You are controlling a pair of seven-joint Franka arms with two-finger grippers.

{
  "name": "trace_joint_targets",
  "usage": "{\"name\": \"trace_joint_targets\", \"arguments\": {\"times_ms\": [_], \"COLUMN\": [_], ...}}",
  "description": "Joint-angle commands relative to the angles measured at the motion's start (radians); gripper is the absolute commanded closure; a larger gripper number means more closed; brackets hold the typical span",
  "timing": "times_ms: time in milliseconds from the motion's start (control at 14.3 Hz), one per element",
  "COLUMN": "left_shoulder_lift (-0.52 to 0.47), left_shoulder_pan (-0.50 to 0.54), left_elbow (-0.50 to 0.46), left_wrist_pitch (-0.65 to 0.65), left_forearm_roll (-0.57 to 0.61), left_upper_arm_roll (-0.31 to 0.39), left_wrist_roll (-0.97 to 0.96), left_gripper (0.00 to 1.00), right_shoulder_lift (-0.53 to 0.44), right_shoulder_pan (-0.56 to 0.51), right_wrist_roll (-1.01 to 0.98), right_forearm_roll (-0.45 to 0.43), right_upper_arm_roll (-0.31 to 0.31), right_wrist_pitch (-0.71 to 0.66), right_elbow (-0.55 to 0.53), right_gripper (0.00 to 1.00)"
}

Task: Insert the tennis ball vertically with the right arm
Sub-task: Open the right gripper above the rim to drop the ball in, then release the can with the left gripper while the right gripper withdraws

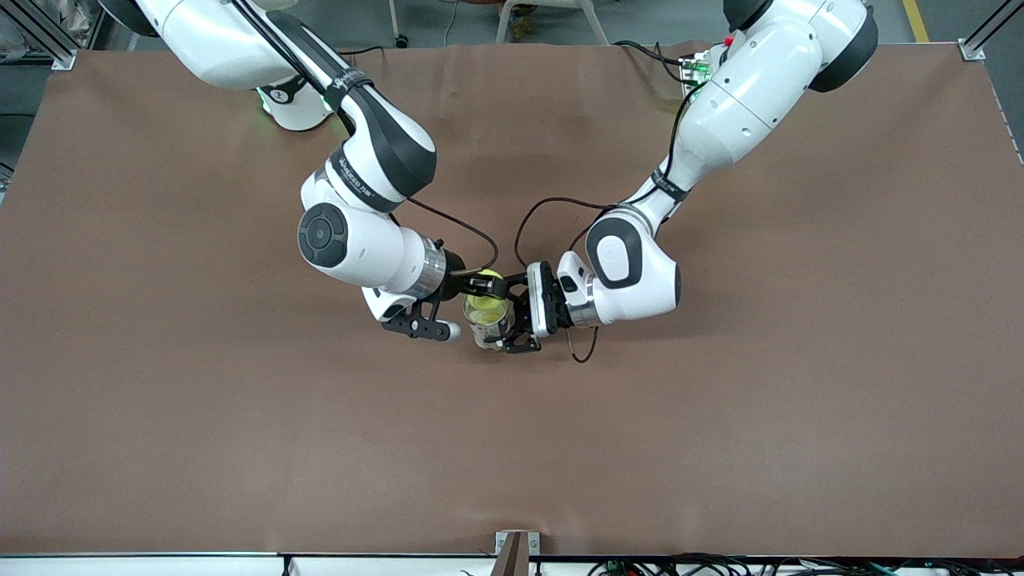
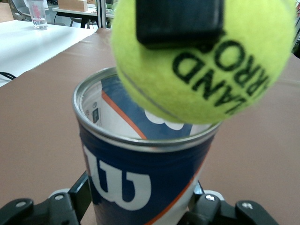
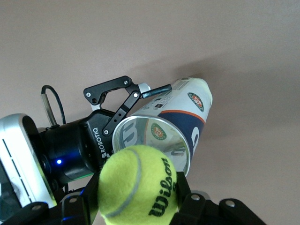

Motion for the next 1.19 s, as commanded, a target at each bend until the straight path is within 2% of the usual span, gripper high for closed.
{"name": "trace_joint_targets", "arguments": {"times_ms": [0, 140, 210, 349, 699, 909, 978, 1048, 1118], "left_shoulder_lift": [0.010, 0.007, 0.010, 0.012, 0.012, 0.012, 0.012, 0.010, 0.007], "left_shoulder_pan": [-0.017, -0.017, -0.018, -0.017, -0.018, -0.018, -0.018, -0.017, -0.017], "left_elbow": [-0.009, -0.008, -0.009, -0.012, -0.008, -0.008, -0.009, -0.009, -0.020], "left_wrist_pitch": [0.021, 0.021, 0.021, 0.021, 0.021, 0.021, 0.021, 0.021, 0.021], "left_forearm_roll": [-0.016, -0.019, -0.019, -0.019, -0.019, -0.016, -0.014, -0.013, -0.008], "left_upper_arm_roll": [0.012, 0.012, 0.012, 0.012, 0.012, 0.013, 0.012, 0.012, 0.013], "left_wrist_roll": [0.003, 0.001, -0.002, -0.003, -0.006, -0.011, -0.012, -0.020, -0.041], "left_gripper": [0.18, 0.18, 0.18, 0.18, 0.18, 0.17, 0.12, 0.00, 0.00], "right_shoulder_lift": [-0.015, -0.013, -0.013, -0.013, -0.016, -0.035, -0.065, -0.094, -0.116], "right_shoulder_pan": [-0.008, -0.008, -0.008, -0.007, -0.011, -0.057, -0.088, -0.115, -0.146], "right_wrist_roll": [0.023, 0.023, 0.023, 0.028, 0.028, 0.022, 0.020, 0.016, 0.014], "right_forearm_roll": [-0.036, -0.042, -0.050, -0.061, -0.061, -0.062, -0.064, -0.074, -0.106], "right_upper_arm_roll": [-0.003, -0.003, -0.004, -0.006, -0.007, -0.007, -0.006, -0.007, -0.007], "right_wrist_pitch": [-0.008, -0.003, -0.003, 0.000, -0.003, -0.016, -0.057, -0.106, -0.161], "right_elbow": [-0.012, -0.012, -0.012, -0.009, -0.001, 0.003, 0.006, 0.018, 0.032], "right_gripper": [0.51, 0.51, 0.47, 0.00, 0.00, 0.00, 0.00, 0.00, 0.00]}}
